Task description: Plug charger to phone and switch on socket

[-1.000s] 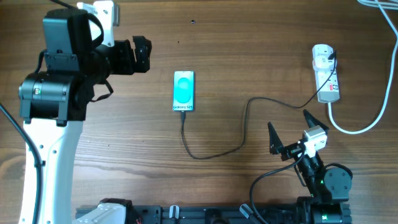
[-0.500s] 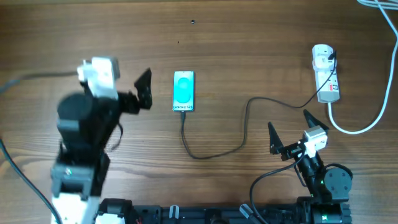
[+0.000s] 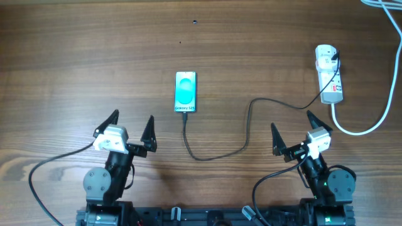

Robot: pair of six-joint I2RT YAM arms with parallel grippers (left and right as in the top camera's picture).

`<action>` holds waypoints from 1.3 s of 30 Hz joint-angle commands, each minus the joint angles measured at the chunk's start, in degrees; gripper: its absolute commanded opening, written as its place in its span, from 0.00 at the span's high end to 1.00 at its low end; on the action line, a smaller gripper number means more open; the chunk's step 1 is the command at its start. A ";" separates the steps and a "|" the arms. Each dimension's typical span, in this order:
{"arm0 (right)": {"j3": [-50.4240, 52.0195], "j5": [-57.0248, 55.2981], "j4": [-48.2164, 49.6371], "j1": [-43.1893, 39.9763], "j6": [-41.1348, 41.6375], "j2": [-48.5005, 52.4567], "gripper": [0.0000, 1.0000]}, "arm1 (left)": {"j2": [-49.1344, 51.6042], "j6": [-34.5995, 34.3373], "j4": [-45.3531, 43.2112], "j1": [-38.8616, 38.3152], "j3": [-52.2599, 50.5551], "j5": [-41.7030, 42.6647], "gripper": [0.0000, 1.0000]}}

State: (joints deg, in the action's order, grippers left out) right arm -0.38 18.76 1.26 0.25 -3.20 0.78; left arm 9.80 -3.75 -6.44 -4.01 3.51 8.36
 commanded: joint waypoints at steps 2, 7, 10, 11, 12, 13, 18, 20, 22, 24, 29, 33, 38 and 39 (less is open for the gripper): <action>0.09 -0.81 0.15 0.28 0.35 -0.57 0.00 | -6.34 1.05 4.90 0.44 -3.19 -0.59 0.00; 0.09 -0.81 0.15 0.28 0.37 -0.57 0.00 | -9.64 1.95 10.19 0.44 -3.17 -0.50 0.00; 0.09 -0.81 0.15 0.28 0.37 -0.57 0.00 | -9.64 1.97 10.14 0.44 -3.17 -0.52 0.00; 0.09 -0.81 0.15 0.28 0.37 -0.57 0.00 | -9.64 1.97 10.14 0.44 -3.17 -0.55 0.00; 0.09 -0.81 0.15 0.28 0.37 -0.57 0.00 | -9.64 1.97 10.14 0.44 -3.17 -0.55 0.00; 0.09 -0.81 0.15 0.28 0.37 -0.57 0.00 | -9.64 1.97 10.14 0.44 -3.17 -0.52 0.00; 0.09 -0.81 0.15 0.28 0.37 -0.57 0.00 | -9.64 1.97 10.14 0.44 -3.17 -0.52 0.00; 0.09 -0.81 0.15 0.28 0.37 -0.57 0.00 | -9.64 1.97 10.14 0.44 -3.17 -0.52 0.00; 0.09 -0.81 0.15 0.28 0.37 -0.57 0.00 | -9.64 1.97 10.14 0.44 -3.17 -0.52 0.00; 0.09 -0.81 0.15 0.28 0.37 -0.57 0.00 | -9.64 1.97 10.14 0.44 -3.17 -0.52 0.00; 0.09 -0.81 0.15 0.28 0.37 -0.57 0.00 | -9.64 1.97 10.14 0.44 -3.17 -0.52 0.00; 0.09 -0.81 0.15 0.28 0.37 -0.57 0.00 | -9.64 1.97 10.14 0.44 -3.17 -0.52 0.00; 0.09 -0.81 0.15 0.28 0.37 -0.57 0.00 | -9.64 1.97 10.14 0.44 -3.17 -0.52 0.00; 0.09 -0.81 0.15 0.28 0.37 -0.57 0.00 | -9.64 1.97 10.14 0.44 -3.17 -0.52 0.00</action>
State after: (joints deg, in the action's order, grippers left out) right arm -0.38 18.76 1.26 0.25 -3.20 0.78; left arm 0.80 -2.83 3.51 -4.01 0.67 8.34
